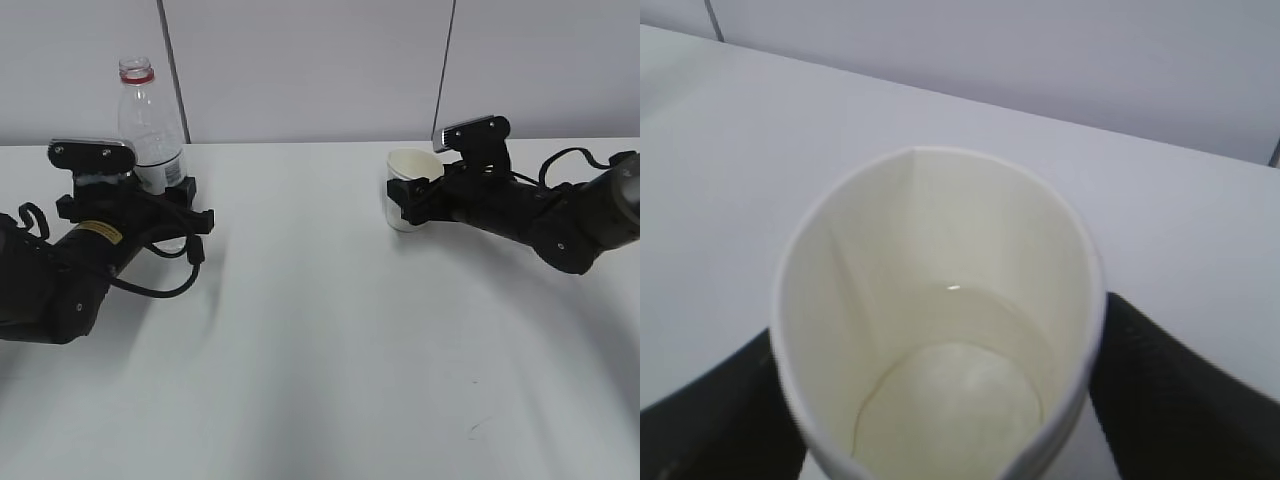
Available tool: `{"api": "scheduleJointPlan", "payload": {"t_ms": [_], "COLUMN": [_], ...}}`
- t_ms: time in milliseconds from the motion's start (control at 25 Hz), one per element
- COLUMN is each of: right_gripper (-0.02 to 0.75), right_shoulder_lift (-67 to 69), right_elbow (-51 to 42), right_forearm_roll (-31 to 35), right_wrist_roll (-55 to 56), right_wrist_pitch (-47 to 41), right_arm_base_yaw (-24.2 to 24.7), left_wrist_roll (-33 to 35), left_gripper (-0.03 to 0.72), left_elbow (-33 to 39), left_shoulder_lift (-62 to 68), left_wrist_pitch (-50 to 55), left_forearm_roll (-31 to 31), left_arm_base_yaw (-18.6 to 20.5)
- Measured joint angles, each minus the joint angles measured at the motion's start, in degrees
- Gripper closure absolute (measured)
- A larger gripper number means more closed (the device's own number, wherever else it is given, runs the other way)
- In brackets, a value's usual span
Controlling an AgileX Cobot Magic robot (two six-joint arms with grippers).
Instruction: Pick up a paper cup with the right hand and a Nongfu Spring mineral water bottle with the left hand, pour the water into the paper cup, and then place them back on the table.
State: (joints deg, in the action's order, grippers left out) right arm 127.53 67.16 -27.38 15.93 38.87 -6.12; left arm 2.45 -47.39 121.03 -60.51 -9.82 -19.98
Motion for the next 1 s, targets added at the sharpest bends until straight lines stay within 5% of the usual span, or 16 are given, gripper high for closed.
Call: {"api": "scheduleJointPlan", "payload": {"t_ms": [1000], "right_gripper": [0.146], "right_shoulder_lift": [-0.2], "right_elbow": [-3.6], "right_forearm_roll": [0.0], "right_wrist_roll": [-0.1], "right_wrist_pitch": [0.0], "right_arm_base_yaw": [0.0], "left_wrist_roll": [0.0], "left_gripper": [0.278], "left_elbow": [0.0], "left_shoulder_lift": [0.0], "left_wrist_pitch": [0.0], "left_forearm_roll": [0.1], "left_arm_base_yaw": [0.0]}}
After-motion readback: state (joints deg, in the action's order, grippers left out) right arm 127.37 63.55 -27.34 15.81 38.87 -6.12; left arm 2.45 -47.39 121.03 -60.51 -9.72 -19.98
